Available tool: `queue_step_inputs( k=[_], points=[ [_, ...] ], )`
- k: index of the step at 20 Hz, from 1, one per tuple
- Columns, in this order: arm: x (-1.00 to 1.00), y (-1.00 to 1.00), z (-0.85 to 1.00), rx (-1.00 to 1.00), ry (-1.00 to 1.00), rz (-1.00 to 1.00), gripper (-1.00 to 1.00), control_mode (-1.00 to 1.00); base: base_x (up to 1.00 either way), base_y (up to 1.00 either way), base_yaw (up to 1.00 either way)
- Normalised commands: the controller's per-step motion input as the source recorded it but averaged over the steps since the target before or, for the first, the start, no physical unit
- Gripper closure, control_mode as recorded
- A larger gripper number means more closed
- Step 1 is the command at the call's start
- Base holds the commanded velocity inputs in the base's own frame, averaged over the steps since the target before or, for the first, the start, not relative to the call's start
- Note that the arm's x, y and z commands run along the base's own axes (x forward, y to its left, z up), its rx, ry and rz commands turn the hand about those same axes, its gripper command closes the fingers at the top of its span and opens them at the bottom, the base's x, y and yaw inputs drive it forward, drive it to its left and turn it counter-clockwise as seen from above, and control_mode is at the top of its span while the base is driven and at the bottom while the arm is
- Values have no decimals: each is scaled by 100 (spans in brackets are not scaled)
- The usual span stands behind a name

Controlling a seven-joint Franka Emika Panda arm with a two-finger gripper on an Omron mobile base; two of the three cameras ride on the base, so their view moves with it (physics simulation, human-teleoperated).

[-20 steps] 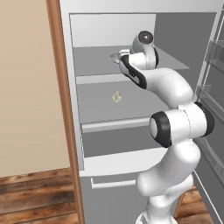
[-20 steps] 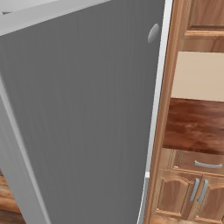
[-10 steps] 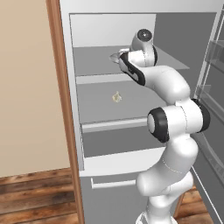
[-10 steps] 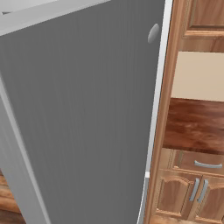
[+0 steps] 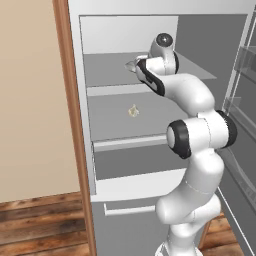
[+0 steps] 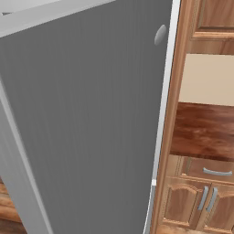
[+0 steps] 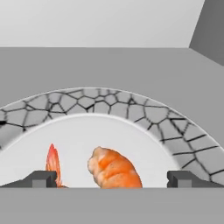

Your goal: Transport the shrimp from the fridge to the microwave and turn on the microwave.

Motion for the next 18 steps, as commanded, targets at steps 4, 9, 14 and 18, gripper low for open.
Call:
queue_step_inputs(
  k=[4, 9, 14, 18],
  points=[
    [8, -3, -8, 0, 1, 0, -100, -100, 0, 0, 0],
    [7, -4, -5, 0, 1, 0, -100, -100, 0, 0, 0],
    [-1, -3, -3, 0, 4, 0, -100, -100, 0, 0, 0],
    [-2, 0, -7, 0, 8, 0, -100, -100, 0, 0, 0]
  ],
)
